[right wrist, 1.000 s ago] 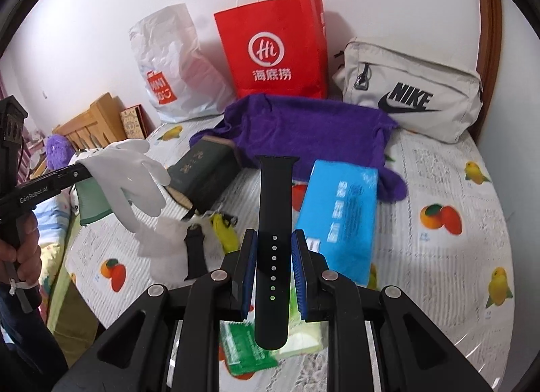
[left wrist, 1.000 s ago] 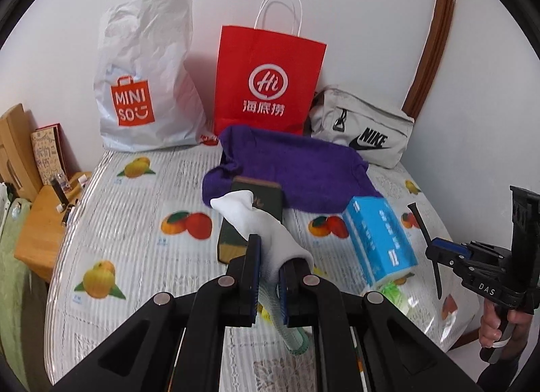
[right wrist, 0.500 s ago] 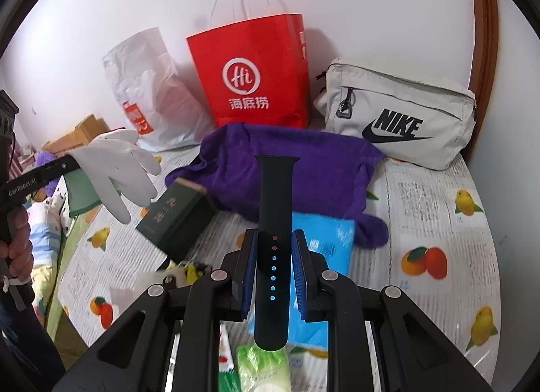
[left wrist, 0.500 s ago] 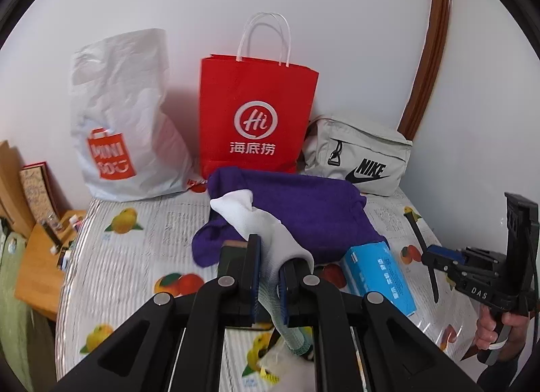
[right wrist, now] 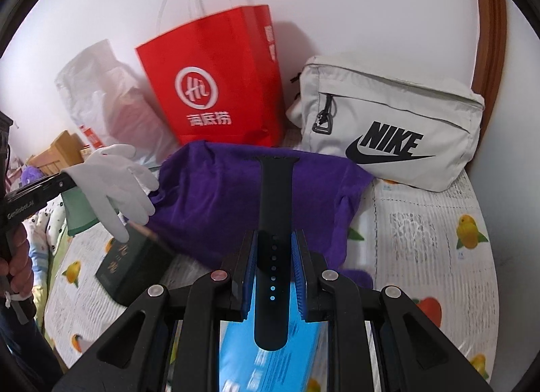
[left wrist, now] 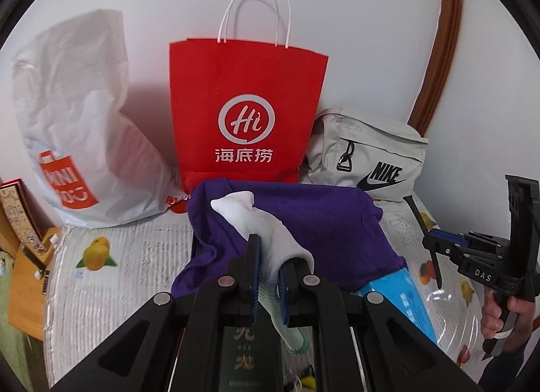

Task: Organize soft objects
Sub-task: 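Carry strap and glove onto the purple towel and open both grippers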

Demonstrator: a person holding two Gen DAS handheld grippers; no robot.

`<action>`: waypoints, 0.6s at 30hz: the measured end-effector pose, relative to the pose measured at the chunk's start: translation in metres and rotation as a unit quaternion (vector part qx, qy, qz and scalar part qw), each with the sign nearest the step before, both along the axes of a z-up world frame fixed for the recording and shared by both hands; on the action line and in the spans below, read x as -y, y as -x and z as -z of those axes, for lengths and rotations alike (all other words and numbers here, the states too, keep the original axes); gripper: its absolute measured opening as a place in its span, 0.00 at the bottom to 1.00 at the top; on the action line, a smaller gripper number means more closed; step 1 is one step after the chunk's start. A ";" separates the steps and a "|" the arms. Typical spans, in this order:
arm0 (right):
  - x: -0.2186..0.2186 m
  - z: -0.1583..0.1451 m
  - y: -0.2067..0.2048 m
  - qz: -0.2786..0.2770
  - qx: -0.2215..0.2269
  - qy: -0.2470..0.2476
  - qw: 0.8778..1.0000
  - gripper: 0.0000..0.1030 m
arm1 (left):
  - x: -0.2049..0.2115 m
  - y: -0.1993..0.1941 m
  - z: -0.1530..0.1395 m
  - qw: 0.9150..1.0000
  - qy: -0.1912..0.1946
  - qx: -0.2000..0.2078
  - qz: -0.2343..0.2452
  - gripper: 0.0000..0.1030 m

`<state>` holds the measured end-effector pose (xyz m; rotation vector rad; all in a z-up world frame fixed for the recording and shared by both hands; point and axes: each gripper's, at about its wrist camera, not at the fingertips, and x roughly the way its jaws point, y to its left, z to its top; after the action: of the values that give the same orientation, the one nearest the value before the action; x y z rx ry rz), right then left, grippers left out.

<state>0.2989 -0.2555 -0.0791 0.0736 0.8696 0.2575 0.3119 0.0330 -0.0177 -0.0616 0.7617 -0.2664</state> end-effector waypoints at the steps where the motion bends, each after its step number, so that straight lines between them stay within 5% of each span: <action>1: 0.000 0.003 -0.006 0.001 -0.003 0.000 1.000 0.20 | 0.001 -0.005 0.003 1.000 0.001 -0.004 0.001 0.09; 18: 0.007 0.065 -0.107 0.015 -0.067 0.017 0.998 0.20 | 0.016 -0.109 0.055 0.998 0.003 -0.053 0.020 0.09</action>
<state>0.4059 -0.2628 -0.1441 0.0727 1.0052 0.2118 0.4211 0.0168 -0.0727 -0.0664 0.8690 -0.3046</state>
